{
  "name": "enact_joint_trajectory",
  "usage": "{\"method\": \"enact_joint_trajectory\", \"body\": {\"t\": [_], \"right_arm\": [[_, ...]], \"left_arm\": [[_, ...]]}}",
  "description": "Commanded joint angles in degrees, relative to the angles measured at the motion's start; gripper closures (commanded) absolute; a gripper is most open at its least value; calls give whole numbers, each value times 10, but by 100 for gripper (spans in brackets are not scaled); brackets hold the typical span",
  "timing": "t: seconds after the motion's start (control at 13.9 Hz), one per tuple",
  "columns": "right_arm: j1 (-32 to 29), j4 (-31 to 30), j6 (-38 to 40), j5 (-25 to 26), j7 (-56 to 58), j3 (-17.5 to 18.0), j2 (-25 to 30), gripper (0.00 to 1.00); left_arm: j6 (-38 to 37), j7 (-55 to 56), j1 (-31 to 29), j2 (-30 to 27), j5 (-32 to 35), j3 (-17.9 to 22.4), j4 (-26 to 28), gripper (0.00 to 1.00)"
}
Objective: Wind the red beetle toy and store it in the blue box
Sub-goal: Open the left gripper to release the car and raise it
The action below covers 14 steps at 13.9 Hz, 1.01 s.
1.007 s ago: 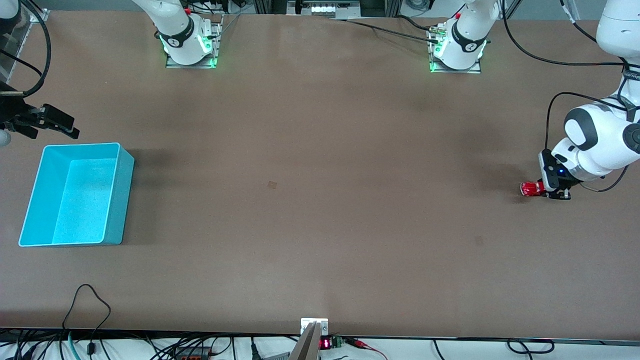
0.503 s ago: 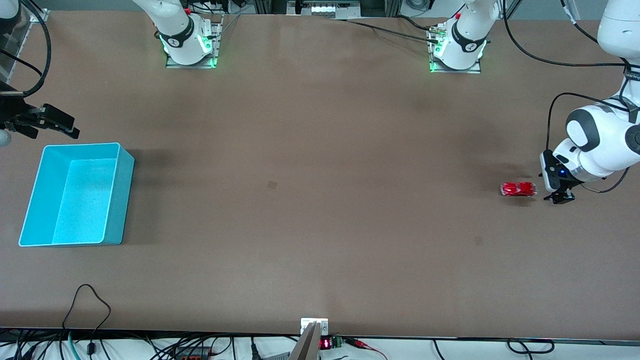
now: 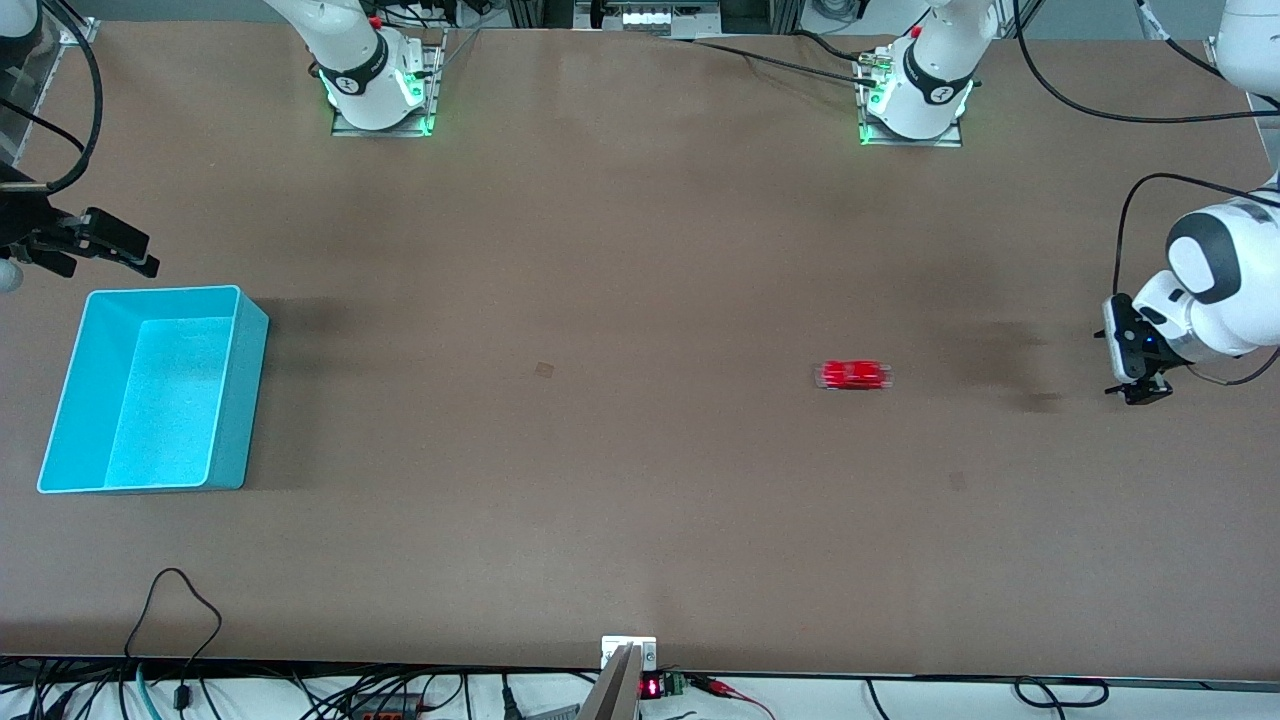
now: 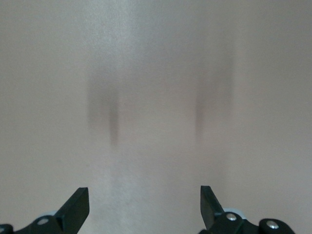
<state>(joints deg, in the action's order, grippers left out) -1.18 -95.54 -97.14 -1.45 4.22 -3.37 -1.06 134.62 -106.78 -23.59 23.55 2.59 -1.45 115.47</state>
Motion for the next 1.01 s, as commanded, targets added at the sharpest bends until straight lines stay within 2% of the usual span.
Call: {"method": "enact_joint_trajectory", "body": {"t": [0.0,0.5,0.93], "right_arm": [[1,-4,5,7,-9,3,5,0],[1,-4,5,7,-10,3,5,0],[2,-4,5,7,-10,3,4,0]], "left_arm": [[-40,26,-9,-37,8,0,4,0],[-134,133,-21,-96,8,3,2,0],[-208,202,-21,-101,8,3,-31,0]]}}
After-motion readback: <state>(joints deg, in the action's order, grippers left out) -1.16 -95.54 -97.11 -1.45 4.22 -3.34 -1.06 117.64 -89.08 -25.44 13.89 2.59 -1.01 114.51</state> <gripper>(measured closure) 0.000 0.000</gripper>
